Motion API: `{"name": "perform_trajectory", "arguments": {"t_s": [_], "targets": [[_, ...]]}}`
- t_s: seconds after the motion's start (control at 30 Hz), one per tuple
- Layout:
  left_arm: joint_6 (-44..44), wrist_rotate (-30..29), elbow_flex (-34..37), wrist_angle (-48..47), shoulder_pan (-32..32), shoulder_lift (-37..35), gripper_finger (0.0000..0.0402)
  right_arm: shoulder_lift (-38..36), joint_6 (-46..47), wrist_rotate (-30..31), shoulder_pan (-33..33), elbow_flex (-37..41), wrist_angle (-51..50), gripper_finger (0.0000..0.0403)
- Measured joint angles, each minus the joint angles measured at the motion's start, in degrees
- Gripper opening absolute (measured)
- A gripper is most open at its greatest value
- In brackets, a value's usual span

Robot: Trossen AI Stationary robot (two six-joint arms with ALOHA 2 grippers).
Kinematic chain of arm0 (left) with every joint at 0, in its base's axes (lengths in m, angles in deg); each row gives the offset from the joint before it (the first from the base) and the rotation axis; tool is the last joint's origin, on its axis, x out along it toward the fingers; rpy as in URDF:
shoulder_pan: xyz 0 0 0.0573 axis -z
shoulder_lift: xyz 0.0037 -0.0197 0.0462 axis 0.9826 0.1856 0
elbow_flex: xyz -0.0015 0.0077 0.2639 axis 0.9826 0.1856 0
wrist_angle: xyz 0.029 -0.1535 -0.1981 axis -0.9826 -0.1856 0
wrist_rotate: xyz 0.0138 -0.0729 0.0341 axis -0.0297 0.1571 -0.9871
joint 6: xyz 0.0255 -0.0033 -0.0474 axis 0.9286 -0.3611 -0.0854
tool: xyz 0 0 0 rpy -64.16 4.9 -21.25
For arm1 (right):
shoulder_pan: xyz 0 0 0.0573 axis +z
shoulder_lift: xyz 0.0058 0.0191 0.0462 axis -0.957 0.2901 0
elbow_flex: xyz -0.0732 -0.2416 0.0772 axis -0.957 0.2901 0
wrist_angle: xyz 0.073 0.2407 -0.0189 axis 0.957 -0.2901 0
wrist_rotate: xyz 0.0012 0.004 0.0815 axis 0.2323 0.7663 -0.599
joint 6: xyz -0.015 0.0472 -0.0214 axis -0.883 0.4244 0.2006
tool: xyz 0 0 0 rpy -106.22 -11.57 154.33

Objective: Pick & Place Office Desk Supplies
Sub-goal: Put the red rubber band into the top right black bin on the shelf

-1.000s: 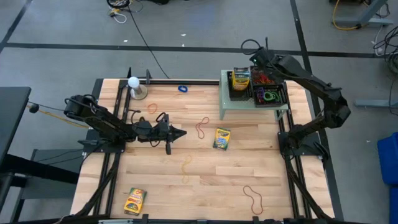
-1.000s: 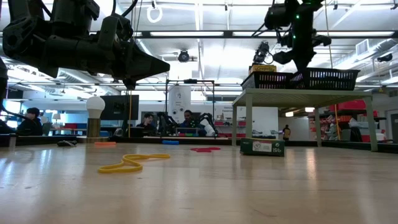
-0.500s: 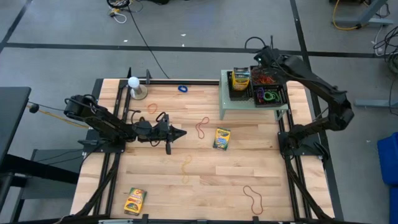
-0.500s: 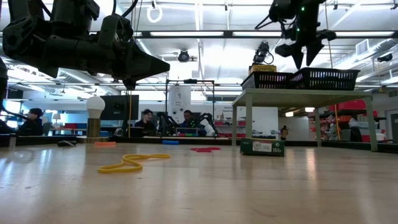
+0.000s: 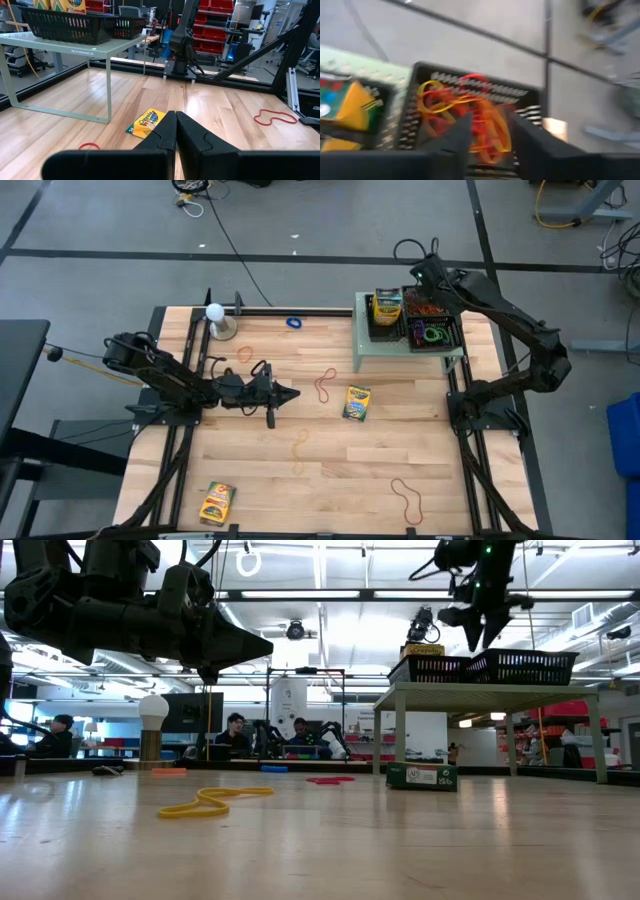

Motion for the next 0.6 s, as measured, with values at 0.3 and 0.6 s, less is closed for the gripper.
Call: {"name": "perform_trajectory", "arguments": {"t_s": [0.3, 0.6], "targets": [[-0.3, 0.0, 0.0, 0.0, 0.0, 0.0, 0.0011, 0.1, -2.9, -7.5, -6.0, 9.4, 13.2, 0.0014], [-0.1, 0.0, 0.0, 0.0, 0.0, 0.0, 0.0011, 0.1, -3.2, -7.4, -8.0, 14.2, 16.9, 0.0005]]}}
